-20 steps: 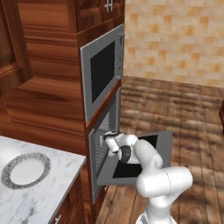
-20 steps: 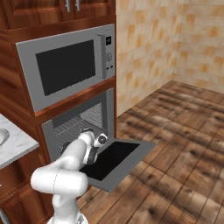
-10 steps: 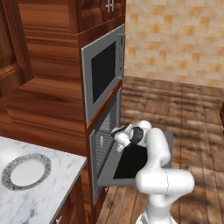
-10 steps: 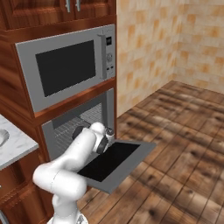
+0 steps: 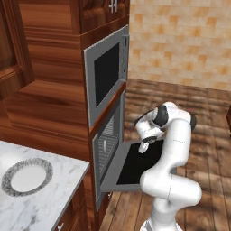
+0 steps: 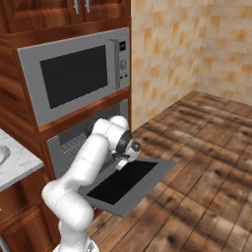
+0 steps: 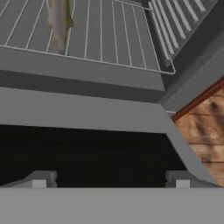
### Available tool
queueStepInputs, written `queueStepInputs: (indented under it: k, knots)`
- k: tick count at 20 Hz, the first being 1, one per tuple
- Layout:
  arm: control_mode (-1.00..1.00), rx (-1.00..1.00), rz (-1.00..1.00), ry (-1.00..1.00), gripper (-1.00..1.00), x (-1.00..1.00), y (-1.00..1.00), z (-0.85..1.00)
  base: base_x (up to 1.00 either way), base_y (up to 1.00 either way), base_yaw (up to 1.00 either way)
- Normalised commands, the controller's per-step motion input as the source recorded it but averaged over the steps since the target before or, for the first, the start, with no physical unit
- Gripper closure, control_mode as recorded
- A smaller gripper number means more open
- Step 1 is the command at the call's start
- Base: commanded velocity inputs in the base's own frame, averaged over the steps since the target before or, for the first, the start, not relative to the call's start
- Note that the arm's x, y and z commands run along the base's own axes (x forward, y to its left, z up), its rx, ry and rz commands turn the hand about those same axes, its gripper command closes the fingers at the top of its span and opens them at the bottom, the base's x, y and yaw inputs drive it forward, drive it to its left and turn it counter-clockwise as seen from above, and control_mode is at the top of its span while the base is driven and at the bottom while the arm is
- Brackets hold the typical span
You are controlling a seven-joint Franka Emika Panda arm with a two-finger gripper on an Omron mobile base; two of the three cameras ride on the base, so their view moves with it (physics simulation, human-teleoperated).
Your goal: Place the fish on the bottom rack of the oven, and slide the tray back inside. Close the oven door.
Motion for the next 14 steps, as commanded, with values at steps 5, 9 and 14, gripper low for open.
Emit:
queueStepInputs:
  k: [5,9,14]
  knots:
    - [-1.00,0.08,-0.08,-0.03,-1.00,-1.00,-1.00,1.00,0.00,0.00,0.00]
    - [-1.00,0.09,-0.09,0.00,-1.00,-1.00,-1.00,1.00,0.00,0.00,0.00]
    - [-1.00,0.06,-0.08,0.00,-1.00,-0.97,-1.00,1.00,0.00,0.00,0.00]
